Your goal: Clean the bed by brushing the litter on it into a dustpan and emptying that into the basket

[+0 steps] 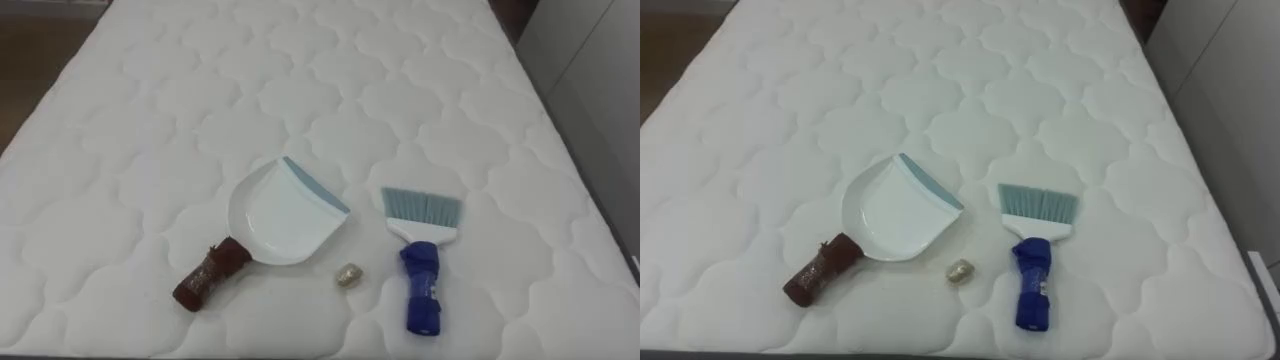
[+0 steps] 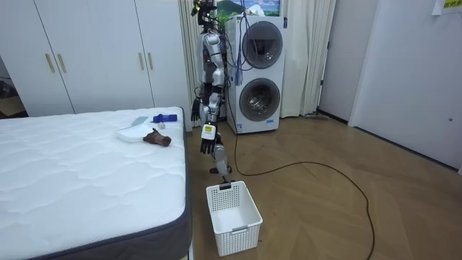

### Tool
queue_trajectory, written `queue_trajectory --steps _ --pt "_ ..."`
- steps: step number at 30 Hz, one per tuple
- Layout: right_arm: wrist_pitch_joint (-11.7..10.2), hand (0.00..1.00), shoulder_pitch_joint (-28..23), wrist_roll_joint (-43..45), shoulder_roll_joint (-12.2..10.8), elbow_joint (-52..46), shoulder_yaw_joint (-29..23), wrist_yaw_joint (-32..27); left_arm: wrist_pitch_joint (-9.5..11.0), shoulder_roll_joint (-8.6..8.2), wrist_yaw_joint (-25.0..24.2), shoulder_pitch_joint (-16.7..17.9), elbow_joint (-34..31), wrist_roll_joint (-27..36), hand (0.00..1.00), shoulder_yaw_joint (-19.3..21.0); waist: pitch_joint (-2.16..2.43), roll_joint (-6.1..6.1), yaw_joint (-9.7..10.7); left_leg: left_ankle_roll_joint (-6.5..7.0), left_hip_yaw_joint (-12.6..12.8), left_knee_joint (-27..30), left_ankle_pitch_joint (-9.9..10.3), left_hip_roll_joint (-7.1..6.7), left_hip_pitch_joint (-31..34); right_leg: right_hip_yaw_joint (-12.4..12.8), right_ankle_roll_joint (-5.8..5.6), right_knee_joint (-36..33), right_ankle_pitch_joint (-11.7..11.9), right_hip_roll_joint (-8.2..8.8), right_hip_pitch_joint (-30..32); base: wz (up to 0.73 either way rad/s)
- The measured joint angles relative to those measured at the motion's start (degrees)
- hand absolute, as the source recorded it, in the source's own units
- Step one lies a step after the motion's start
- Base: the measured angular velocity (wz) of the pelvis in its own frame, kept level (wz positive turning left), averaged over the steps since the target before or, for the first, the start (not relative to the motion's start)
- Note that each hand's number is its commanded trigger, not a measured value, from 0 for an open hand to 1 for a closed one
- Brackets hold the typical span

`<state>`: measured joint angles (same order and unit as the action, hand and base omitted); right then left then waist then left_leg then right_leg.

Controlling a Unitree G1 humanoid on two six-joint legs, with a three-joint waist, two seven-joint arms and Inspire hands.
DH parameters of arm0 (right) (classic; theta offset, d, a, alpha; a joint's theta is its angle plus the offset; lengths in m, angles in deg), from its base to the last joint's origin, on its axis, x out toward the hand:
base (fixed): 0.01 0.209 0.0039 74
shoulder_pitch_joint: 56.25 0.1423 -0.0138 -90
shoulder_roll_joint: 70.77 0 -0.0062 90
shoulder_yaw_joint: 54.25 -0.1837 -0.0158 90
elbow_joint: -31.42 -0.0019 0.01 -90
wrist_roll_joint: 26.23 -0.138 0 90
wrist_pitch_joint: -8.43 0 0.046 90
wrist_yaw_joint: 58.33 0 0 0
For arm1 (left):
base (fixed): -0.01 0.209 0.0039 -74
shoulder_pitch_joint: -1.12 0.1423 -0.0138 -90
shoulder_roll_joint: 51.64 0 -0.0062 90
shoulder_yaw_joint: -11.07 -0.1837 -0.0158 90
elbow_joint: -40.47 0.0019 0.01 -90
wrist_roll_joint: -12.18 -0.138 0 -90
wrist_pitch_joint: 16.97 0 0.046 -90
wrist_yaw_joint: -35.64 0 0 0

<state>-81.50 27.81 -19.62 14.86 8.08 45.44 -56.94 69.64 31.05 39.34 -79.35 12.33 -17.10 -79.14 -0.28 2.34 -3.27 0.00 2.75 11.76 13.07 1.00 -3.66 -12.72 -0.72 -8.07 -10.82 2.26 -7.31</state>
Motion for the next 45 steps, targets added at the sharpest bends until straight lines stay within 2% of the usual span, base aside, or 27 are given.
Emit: queue_trajectory --steps 4,17,23,27,30,32,34,36,41,45 --pt "0.0 0.0 0.0 0.0 0.1 0.0 0.0 0.0 1.2 0.0 0.7 -0.2 -0.1 -0.1 0.0 0.1 0.0 -0.05 0.0 -0.02 0.0 -0.1 0.0 0.03 0.0 0.0 0.01 -0.2 0.0 -0.03 0.1 0.0" --pt "-0.5 0.0 -0.3 -0.4 0.1 0.0 -1.0 0.1 1.4 -0.32 2.8 0.4 0.0 0.4 0.0 0.2 0.06 -0.14 0.0 -0.02 -0.1 0.0 0.0 0.06 0.0 0.0 0.03 -0.6 0.0 -0.03 0.2 0.0" --pt "-1.3 0.0 -1.1 -0.5 -0.2 0.0 -3.2 0.0 1.4 -1.0 5.8 1.2 -1.5 0.5 0.0 3.2 0.11 -0.34 0.2 -0.01 -0.1 0.0 0.0 0.06 -0.3 0.1 0.04 -0.6 0.0 -0.02 0.1 0.0" --pt "-1.3 0.0 -1.1 -0.6 -0.2 0.0 -3.2 0.0 3.1 -1.19 10.4 1.9 -6.8 2.9 0.0 4.5 0.14 -0.28 0.0 -0.01 -0.3 0.0 0.0 0.05 -0.1 -0.1 0.04 -0.6 0.0 -0.02 0.2 0.0" --pt "-1.5 0.0 -1.0 -0.6 -0.1 0.0 -3.2 0.0 5.2 -1.11 14.3 1.6 -13.4 5.1 0.0 5.5 0.16 -0.4 -0.1 -0.01 -0.5 0.0 0.0 -0.01 0.0 -0.1 0.04 -0.6 0.0 0.0 0.3 0.02" --pt "-2.1 0.0 -1.0 -0.6 -0.1 0.0 -3.2 -0.1 7.7 -1.07 16.6 1.1 -15.5 6.2 0.0 6.2 0.24 -0.53 -0.2 -0.01 -0.4 0.0 0.0 -0.01 -0.2 0.0 0.04 -0.6 0.0 0.0 0.1 -0.03" --pt "-3.7 0.0 -1.2 -0.6 -0.3 0.0 -3.7 0.1 10.1 -1.07 18.7 0.6 -16.0 7.4 0.0 6.2 0.25 -0.85 -0.1 -0.01 -0.3 -0.1 0.0 -0.01 -0.8 0.1 0.04 -0.6 0.0 -0.01 -0.4 -0.07" --pt "-4.3 0.0 -1.3 -0.6 -0.3 -0.1 -3.7 0.3 10.4 -1.15 19.2 1.2 -18.7 8.2 0.0 5.9 0.36 -0.92 -0.1 -0.01 -0.4 0.0 0.0 -0.02 -1.0 0.0 0.04 -0.5 0.0 -0.01 -0.6 0.0" --pt "-5.0 0.0 -1.0 -0.6 -0.3 -0.2 -4.2 1.2 13.5 -1.15 23.3 1.5 -27.4 10.0 0.0 5.4 0.36 -0.87 -0.1 0.0 -0.6 0.0 0.0 -0.04 -1.1 -0.2 0.04 -0.5 0.0 0.08 -0.5 0.02" --pt "-6.2 0.0 -0.9 -0.6 -0.7 -0.4 -4.2 1.4 14.7 -1.14 23.4 1.3 -31.7 11.0 0.0 4.4 0.34 -0.85 0.0 0.0 -0.5 0.0 0.0 -0.07 -1.0 -0.1 0.04 -0.5 0.0 0.09 -0.5 0.0"
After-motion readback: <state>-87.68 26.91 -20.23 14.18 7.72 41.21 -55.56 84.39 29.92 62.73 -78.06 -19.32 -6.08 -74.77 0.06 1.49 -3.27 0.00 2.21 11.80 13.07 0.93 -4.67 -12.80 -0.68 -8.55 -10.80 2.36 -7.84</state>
